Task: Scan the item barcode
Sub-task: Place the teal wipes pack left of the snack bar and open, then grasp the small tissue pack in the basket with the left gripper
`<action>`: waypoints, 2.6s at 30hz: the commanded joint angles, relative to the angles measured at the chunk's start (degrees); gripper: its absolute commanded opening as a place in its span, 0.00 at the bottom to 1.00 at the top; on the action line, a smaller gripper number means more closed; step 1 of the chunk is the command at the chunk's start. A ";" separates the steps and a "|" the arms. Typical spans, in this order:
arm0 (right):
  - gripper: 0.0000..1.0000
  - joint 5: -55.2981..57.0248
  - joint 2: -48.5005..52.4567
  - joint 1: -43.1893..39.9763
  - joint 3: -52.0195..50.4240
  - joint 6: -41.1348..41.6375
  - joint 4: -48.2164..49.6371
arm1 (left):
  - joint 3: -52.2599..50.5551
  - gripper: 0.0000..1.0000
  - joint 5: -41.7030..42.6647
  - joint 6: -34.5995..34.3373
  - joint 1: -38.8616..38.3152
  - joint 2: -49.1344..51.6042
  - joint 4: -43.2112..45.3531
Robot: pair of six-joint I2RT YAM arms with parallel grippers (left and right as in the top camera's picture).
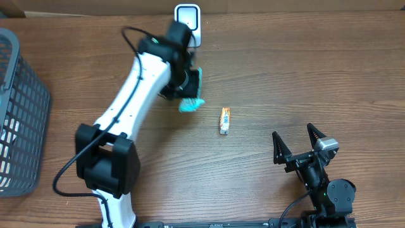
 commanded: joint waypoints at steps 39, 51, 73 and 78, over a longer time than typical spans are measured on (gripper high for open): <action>1.00 0.15 -0.46 -0.11 -0.59 0.11 0.33 | 41.05 0.98 -13.42 -8.66 64.37 -9.99 -24.59; 1.00 0.15 -0.46 -0.11 -0.59 0.11 0.33 | 30.25 0.92 -20.68 -4.87 74.62 -2.10 -21.00; 1.00 0.15 -0.46 -0.11 -0.59 0.11 0.33 | 19.63 0.87 -20.02 8.57 74.14 15.58 -2.93; 1.00 0.15 -0.46 -0.11 -0.59 0.11 0.33 | 19.63 0.76 -17.59 8.57 74.14 18.69 -0.81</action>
